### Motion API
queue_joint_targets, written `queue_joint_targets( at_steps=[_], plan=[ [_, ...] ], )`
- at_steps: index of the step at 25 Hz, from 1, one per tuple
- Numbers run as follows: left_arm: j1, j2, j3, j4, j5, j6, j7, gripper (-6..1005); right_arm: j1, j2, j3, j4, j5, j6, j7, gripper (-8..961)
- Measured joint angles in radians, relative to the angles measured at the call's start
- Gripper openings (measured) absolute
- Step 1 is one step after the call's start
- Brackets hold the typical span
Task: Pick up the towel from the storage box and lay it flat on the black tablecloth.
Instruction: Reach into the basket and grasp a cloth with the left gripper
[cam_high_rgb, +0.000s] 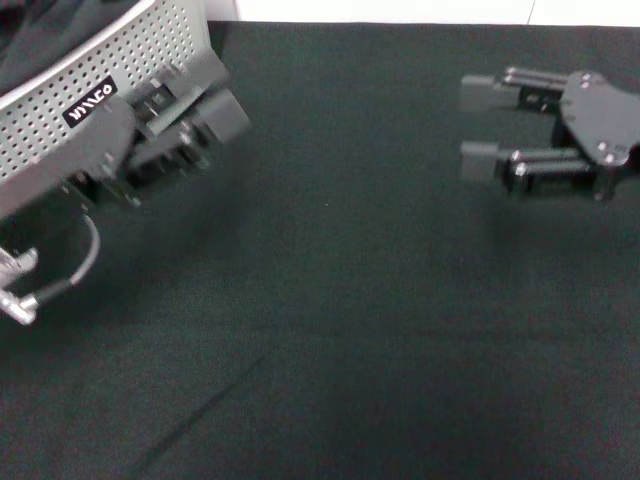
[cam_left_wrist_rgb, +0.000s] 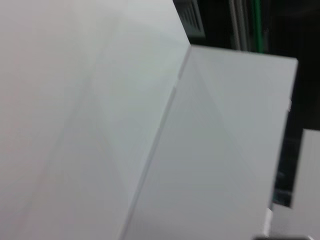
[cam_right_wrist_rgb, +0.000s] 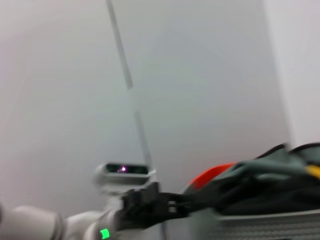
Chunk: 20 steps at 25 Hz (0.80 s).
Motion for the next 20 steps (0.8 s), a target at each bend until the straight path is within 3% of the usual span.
queue_joint_targets(
  at_steps=[5,20],
  plan=[
    [0.002,-0.003,-0.052,-0.007,-0.062,-0.048,0.023,880,0.006,0.002,0.061,0.053,0.006,-0.05,-0.021,858],
    [-0.011,-0.007,-0.049,-0.002,-0.203,-0.199,0.306,876,0.029,-0.009,0.07,0.063,-0.001,-0.12,-0.04,858]
  ],
)
